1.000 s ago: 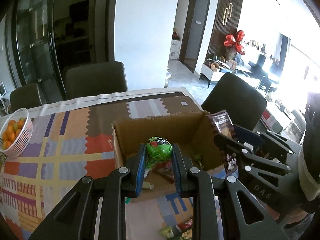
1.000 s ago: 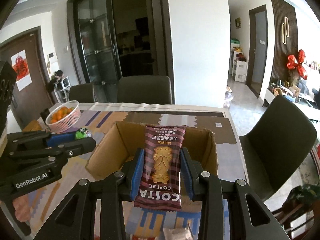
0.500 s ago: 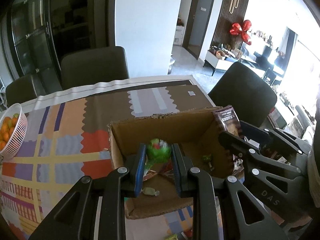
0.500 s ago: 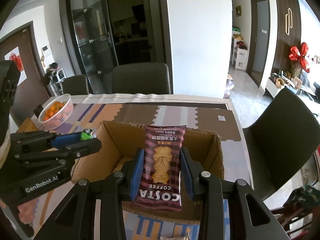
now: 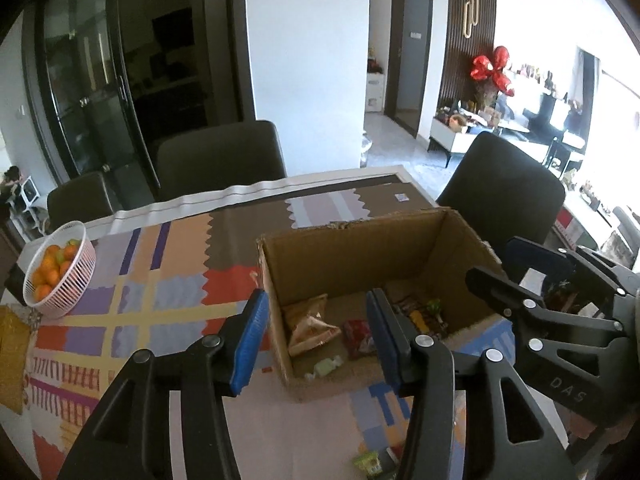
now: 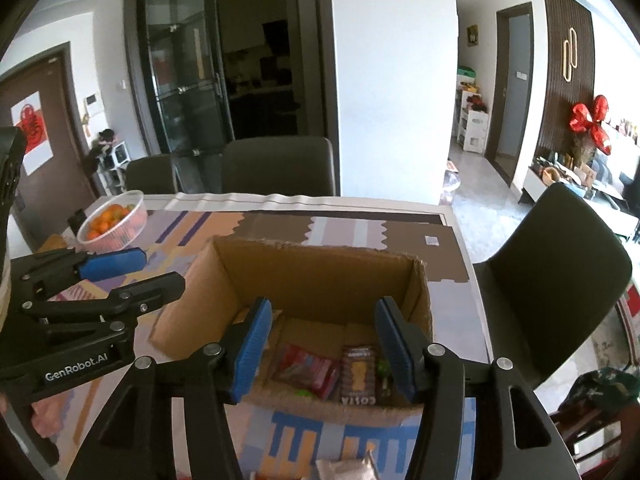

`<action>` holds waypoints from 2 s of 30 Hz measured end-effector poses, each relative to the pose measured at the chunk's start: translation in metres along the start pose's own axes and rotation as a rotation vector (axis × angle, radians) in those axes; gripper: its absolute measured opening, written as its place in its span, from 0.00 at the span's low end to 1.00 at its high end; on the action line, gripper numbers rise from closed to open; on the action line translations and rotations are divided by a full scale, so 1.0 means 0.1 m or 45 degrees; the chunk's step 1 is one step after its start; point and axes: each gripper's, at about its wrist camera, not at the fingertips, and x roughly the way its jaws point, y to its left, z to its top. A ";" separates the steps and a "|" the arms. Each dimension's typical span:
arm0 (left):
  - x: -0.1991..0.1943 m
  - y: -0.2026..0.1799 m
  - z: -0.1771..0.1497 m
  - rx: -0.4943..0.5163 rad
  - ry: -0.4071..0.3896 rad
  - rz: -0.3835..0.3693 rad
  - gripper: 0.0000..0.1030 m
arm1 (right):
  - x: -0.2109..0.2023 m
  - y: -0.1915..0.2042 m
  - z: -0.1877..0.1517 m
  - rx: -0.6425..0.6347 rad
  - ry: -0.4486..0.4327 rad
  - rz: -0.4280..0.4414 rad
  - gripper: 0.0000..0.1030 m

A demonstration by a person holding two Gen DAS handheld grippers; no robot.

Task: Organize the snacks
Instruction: 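Move both tools back down to the snacks beside the box, then grasp the gold-wrapped candy with the left tool while the right tool grasps the pink bag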

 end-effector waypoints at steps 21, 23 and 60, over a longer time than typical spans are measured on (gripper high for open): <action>-0.64 -0.06 -0.94 0.039 -0.039 0.025 0.52 | -0.58 0.43 -0.66 -0.107 -0.068 0.110 0.55; -0.64 -0.08 -1.04 0.057 -0.022 0.029 0.52 | -0.59 0.45 -0.75 -0.118 -0.055 0.111 0.55; 0.00 -0.03 -2.25 0.409 0.440 -0.186 0.52 | -0.09 1.19 -2.02 -0.548 0.535 0.313 0.55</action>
